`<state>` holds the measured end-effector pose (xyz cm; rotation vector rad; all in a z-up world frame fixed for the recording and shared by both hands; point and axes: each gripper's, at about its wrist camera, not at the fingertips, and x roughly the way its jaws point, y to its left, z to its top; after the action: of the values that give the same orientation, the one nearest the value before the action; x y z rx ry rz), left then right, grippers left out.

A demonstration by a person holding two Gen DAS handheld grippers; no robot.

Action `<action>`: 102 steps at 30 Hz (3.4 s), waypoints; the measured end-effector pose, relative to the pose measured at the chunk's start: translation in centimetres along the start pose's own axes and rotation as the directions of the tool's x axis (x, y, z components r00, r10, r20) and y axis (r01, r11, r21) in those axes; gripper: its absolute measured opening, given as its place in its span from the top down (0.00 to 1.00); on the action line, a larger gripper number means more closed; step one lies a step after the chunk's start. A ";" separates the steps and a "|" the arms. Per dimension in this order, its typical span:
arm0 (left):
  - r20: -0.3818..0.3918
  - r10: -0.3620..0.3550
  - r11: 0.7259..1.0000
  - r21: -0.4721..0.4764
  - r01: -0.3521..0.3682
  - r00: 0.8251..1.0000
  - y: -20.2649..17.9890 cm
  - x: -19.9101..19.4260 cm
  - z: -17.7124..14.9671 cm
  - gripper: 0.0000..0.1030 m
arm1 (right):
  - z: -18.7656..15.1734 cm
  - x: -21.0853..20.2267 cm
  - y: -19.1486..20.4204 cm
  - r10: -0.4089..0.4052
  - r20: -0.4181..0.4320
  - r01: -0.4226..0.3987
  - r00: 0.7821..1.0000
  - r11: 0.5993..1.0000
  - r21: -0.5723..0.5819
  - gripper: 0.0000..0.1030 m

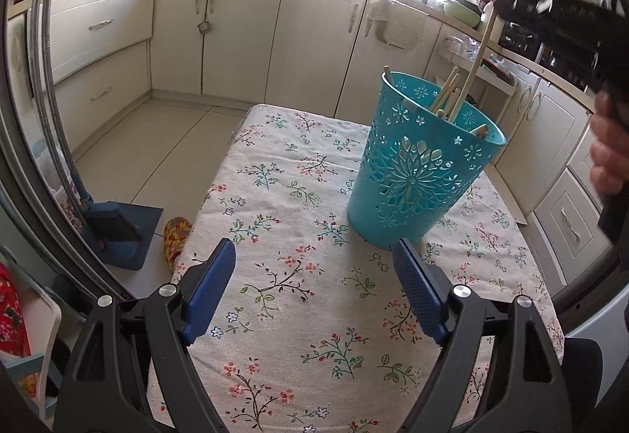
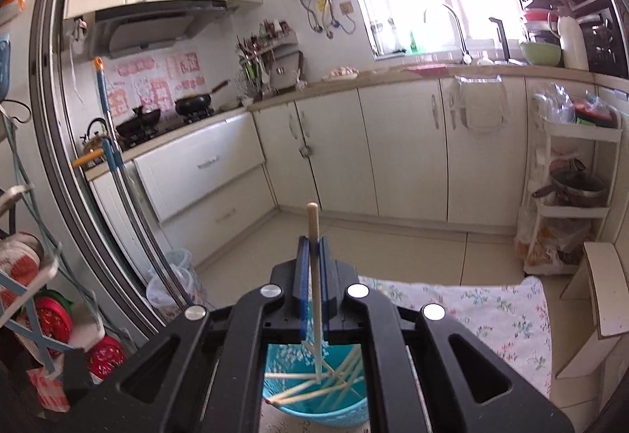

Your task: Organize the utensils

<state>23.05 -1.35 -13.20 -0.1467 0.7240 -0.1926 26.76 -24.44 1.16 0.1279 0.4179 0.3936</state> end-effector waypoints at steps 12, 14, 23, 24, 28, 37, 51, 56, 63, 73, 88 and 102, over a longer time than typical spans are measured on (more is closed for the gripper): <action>0.025 0.024 0.999 0.036 -0.024 0.999 -1.3 -2.1 0.3 0.10 | -3.1 1.7 -0.1 -0.070 -0.138 0.070 0.988 0.998 -0.006 0.94; 0.035 0.025 0.999 0.042 -0.027 0.999 -1.5 -2.7 0.4 0.08 | -3.2 1.3 0.0 -0.072 -0.140 0.072 0.988 0.997 -0.004 0.94; 0.010 0.078 0.995 0.070 -0.078 0.997 -2.6 -5.1 0.9 0.07 | -4.7 -3.5 1.4 -0.154 -0.115 0.158 0.981 0.987 0.021 0.50; 0.008 0.077 0.994 0.070 -0.078 0.997 -2.7 -5.5 0.9 0.07 | -4.9 -4.2 1.8 -0.173 -0.111 0.176 0.979 0.984 0.016 0.42; 0.003 0.073 0.995 0.070 -0.073 0.997 -2.9 -7.2 1.0 0.07 | -6.2 -7.6 3.7 -0.287 -0.090 0.289 0.954 0.957 0.008 0.10; 0.023 0.120 0.983 0.139 -0.122 0.993 -4.1 -12.3 0.7 0.07 | -8.9 -14.2 7.1 -0.398 -0.105 0.408 0.911 0.909 0.090 0.07; 0.091 0.183 0.973 0.127 -0.194 0.979 -3.9 -19.9 -0.9 0.07 | -11.6 -20.8 12.7 -0.370 -0.084 0.379 0.925 0.914 0.144 0.07; 0.101 0.176 0.976 0.112 -0.187 0.979 -3.7 -21.4 -1.3 0.07 | -13.3 -21.9 14.4 -0.383 -0.068 0.389 0.921 0.911 0.139 0.07; 0.124 0.172 0.976 0.112 -0.186 0.977 -3.8 -22.8 -2.0 0.07 | -14.1 -22.7 15.3 -0.386 -0.055 0.390 0.921 0.910 0.143 0.07; 0.129 0.168 0.975 0.122 -0.183 0.977 -4.2 -23.2 -2.3 0.07 | -14.5 -22.8 15.9 -0.378 -0.053 0.382 0.924 0.915 0.128 0.07; 0.133 0.168 0.975 0.121 -0.184 0.977 -4.3 -23.5 -2.3 0.07 | -14.6 -22.9 16.2 -0.372 -0.057 0.376 0.926 0.919 0.120 0.07; 0.138 0.168 0.975 0.122 -0.185 0.976 -4.4 -23.8 -2.1 0.07 | -14.6 -22.8 16.2 -0.369 -0.063 0.374 0.927 0.921 0.112 0.07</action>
<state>3.65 -0.41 1.47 0.0344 0.5918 -0.0602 -4.08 -18.04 -0.42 0.1567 0.4952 -0.0055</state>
